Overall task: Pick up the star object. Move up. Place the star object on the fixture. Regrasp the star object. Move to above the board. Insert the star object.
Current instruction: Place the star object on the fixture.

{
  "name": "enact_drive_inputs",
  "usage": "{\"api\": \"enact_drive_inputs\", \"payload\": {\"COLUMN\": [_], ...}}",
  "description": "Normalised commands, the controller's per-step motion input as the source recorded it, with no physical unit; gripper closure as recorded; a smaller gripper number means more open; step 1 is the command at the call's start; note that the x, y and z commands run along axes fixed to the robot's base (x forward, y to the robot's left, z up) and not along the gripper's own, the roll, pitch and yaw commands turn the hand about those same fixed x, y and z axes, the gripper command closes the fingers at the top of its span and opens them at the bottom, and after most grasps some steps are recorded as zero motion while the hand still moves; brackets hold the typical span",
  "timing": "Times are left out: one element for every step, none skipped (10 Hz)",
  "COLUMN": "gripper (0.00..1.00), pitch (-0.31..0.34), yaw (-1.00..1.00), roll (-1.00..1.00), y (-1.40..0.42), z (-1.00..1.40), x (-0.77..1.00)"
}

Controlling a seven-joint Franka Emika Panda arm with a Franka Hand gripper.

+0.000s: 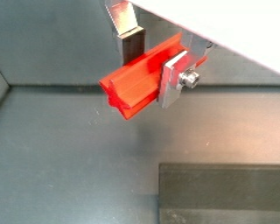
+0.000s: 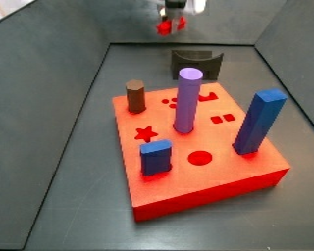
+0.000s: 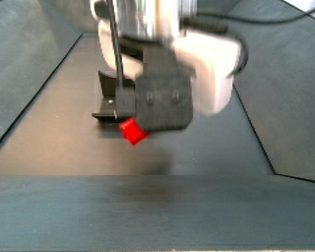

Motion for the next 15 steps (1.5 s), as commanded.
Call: {"api": "enact_drive_inputs", "payload": {"gripper": [1.00, 1.00, 1.00, 1.00, 1.00, 1.00, 1.00, 1.00, 1.00, 1.00, 1.00, 1.00, 1.00, 1.00, 1.00], "pitch": [0.022, 0.021, 0.024, 0.030, 0.036, 0.043, 0.052, 0.066, -0.004, 0.002, 0.004, 0.012, 0.021, 0.038, 0.048], "yaw": [0.00, 0.00, -0.01, -0.01, -0.01, -0.01, -0.01, -0.01, 1.00, 1.00, 1.00, 1.00, 1.00, 1.00, 1.00], "roll": [-0.01, -0.01, -0.01, -0.01, -0.01, -0.01, -0.01, -0.02, -0.14, -0.14, -0.14, -0.14, -0.15, -0.15, -0.16], "y": [0.00, 0.00, 0.00, 0.00, 0.00, 0.00, 0.00, 0.01, -1.00, -1.00, -1.00, -1.00, -1.00, -1.00, -1.00], "z": [1.00, 1.00, 1.00, 1.00, 0.83, 0.59, 0.46, 0.22, -0.03, -0.05, -0.05, -0.05, -0.05, -0.06, -0.06], "x": [-0.01, -0.01, -0.02, -0.02, -0.02, -0.01, 0.00, 0.01, 0.48, 0.49, 0.49, 0.50, 0.51, 0.53, 0.55]}}
